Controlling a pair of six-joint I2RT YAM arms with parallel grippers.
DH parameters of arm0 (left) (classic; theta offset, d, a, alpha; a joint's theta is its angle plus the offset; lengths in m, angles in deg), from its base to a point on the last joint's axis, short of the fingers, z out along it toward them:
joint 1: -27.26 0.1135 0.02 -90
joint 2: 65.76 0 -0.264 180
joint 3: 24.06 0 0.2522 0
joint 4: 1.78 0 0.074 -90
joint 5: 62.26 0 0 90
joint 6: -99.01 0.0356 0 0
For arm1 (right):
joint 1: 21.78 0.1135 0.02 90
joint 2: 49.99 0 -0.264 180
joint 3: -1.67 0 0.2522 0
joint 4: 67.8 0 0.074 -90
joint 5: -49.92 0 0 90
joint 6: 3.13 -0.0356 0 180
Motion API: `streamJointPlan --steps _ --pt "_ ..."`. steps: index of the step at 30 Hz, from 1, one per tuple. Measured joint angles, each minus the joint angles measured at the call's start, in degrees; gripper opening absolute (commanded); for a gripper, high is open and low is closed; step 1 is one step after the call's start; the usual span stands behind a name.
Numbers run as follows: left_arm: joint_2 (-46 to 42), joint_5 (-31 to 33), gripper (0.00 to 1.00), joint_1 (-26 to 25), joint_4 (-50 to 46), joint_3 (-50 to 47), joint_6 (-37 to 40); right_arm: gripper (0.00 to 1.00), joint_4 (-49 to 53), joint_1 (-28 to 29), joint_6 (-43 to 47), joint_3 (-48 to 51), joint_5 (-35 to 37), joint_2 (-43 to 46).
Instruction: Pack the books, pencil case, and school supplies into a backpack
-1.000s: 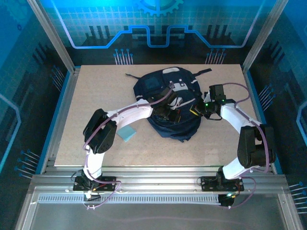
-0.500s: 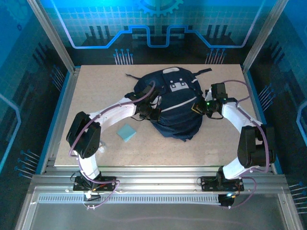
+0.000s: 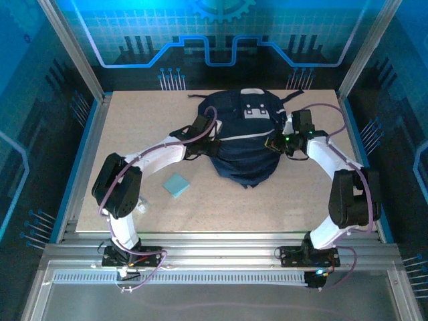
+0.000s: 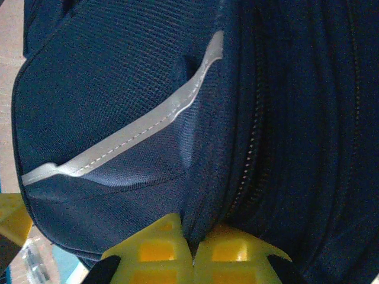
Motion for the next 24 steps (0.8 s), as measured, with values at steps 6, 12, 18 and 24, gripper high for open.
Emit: streamJointPlan --steps 6,12,18,24 --pt "2.5 -13.2 0.0 4.2 -4.5 4.2 8.8 0.0 2.4 0.2 3.6 -2.2 3.2 0.0" --pt "0.7 -21.3 0.0 5.7 -5.4 2.0 13.0 0.0 7.1 -0.5 8.1 -6.3 3.1 -0.8" --pt "0.3 -14.8 0.01 5.6 -2.2 -0.1 16.2 0.0 9.2 -0.5 12.8 -8.9 0.4 -2.6" --pt "5.9 -4.6 0.24 5.8 -2.9 6.8 18.4 0.0 7.5 -0.8 14.7 -8.9 -0.5 -2.8"
